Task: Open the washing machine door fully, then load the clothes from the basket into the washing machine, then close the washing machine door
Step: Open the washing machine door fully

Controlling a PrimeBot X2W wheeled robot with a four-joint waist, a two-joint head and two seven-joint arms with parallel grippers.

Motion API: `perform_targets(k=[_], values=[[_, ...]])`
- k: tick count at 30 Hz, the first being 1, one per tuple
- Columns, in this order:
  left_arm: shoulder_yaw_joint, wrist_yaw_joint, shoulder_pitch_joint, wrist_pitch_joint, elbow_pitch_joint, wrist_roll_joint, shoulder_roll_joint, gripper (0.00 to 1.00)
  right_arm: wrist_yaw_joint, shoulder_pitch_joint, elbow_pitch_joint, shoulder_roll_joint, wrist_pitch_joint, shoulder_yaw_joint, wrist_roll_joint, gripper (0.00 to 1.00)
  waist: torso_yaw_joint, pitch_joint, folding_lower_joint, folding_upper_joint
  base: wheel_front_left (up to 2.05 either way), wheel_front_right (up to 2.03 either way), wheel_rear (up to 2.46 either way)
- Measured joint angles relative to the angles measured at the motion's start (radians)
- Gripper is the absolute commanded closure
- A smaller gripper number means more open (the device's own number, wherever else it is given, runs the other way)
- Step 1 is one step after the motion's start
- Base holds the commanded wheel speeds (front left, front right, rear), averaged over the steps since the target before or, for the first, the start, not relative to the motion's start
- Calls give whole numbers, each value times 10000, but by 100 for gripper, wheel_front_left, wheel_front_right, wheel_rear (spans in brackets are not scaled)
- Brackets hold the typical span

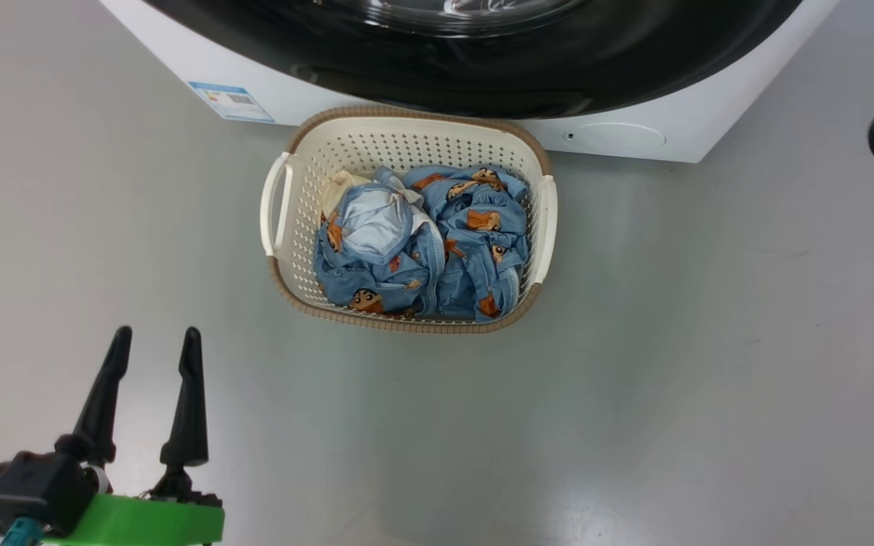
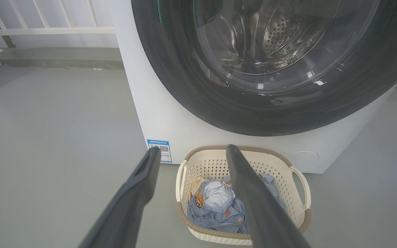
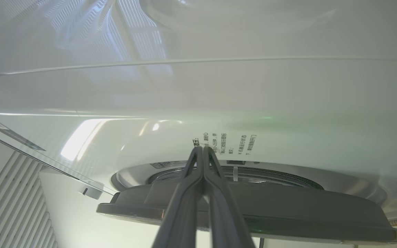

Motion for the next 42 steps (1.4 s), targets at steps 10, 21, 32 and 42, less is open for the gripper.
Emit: perform_targets(k=[10, 21, 32, 42], values=[[-167, 31, -195, 0, -88, -58, -6, 0, 0, -151, 54, 96, 249, 577, -489, 100, 269, 56, 0, 0, 0, 0, 0], [-449, 188, -197, 0, -119, -198, -8, 0, 0, -517, 59, 48, 334, 913, -763, 100, 566, 199, 0, 0, 0, 0, 0], [-449, 186, -197, 0, -157, -198, -10, 0, 0, -726, 136, -245, 437, 1208, -909, 100, 686, 302, 0, 0, 0, 0, 0], [-445, 199, -197, 0, -144, -198, -10, 0, 0, -730, 75, -226, 941, 1569, -905, 100, 521, 206, 0, 0, 0, 0, 0]])
